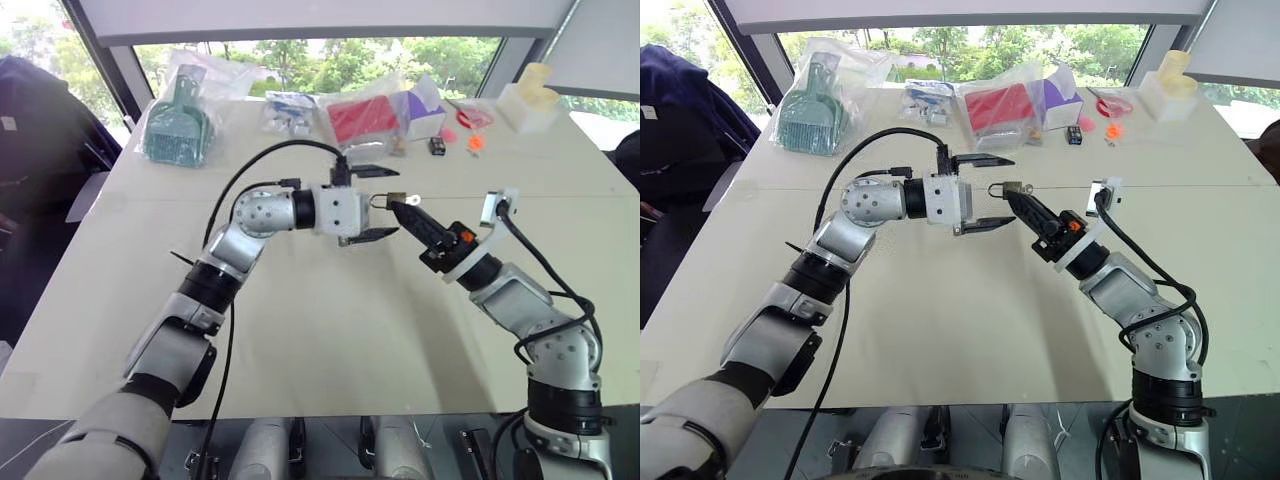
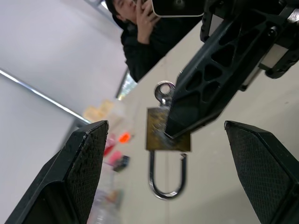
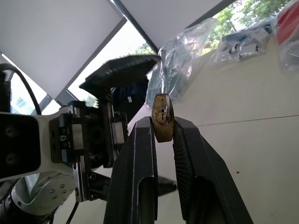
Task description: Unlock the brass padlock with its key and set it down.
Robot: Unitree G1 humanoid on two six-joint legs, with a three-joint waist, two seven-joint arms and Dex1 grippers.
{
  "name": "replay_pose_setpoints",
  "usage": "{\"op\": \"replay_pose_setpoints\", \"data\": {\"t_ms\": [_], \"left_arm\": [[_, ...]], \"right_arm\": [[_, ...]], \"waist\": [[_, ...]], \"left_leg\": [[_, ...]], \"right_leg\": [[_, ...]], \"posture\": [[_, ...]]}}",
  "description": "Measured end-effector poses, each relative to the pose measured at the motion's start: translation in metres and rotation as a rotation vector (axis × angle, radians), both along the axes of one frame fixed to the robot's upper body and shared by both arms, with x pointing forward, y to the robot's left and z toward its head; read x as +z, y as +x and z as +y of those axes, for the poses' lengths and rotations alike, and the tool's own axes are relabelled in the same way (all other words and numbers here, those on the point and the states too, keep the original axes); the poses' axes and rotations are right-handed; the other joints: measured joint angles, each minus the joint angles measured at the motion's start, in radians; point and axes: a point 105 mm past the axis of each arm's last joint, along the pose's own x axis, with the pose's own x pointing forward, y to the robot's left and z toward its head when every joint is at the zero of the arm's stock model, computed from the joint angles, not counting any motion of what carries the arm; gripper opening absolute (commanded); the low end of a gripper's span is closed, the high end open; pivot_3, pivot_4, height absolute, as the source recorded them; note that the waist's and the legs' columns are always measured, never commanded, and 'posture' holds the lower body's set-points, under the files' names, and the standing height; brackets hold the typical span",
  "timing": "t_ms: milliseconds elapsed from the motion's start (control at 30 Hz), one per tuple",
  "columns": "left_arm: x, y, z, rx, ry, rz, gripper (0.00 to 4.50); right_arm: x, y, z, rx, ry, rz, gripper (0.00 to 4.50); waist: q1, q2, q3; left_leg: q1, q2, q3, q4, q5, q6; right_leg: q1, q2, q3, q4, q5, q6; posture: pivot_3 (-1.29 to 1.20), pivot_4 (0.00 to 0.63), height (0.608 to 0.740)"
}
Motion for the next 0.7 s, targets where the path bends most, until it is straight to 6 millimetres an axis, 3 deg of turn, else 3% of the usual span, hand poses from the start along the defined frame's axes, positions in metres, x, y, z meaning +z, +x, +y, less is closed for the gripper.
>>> {"op": "replay_pose_setpoints", "data": {"t_ms": [200, 367, 700], "left_arm": [[0.007, 0.019, 0.028, 0.097, -0.071, 0.235, 4.12], [0.013, 0.023, 0.023, 0.096, -0.113, 0.266, 4.12], [0.001, 0.03, 0.016, 0.1, -0.099, 0.286, 4.12]], "right_arm": [[0.0, 0.001, -0.001, -0.008, -0.006, 0.0, 0.01], [0.0, 0.001, -0.001, -0.007, -0.006, -0.001, 0.01], [0.003, -0.002, 0.003, 0.011, -0.004, -0.008, 0.01]], "waist": [[0.003, 0.0, 0.0], [0.003, 0.0, 0.0], [0.004, 0.0, 0.0]], "left_leg": [[0.0, 0.0, 0.0, 0.0, 0.0, 0.0], [0.0, -0.001, 0.0, 0.0, 0.001, -0.002], [0.001, -0.001, -0.001, 0.0, 0.0, -0.001]], "right_leg": [[0.001, 0.0, 0.0, 0.0, 0.0, 0.0], [0.002, 0.0, 0.0, 0.0, 0.0, 0.0], [0.002, 0.0, 0.0, -0.001, 0.0, 0.0]], "posture": [[0.0, 0.15, 0.735], [0.0, 0.15, 0.735], [0.0, 0.15, 0.735]]}}
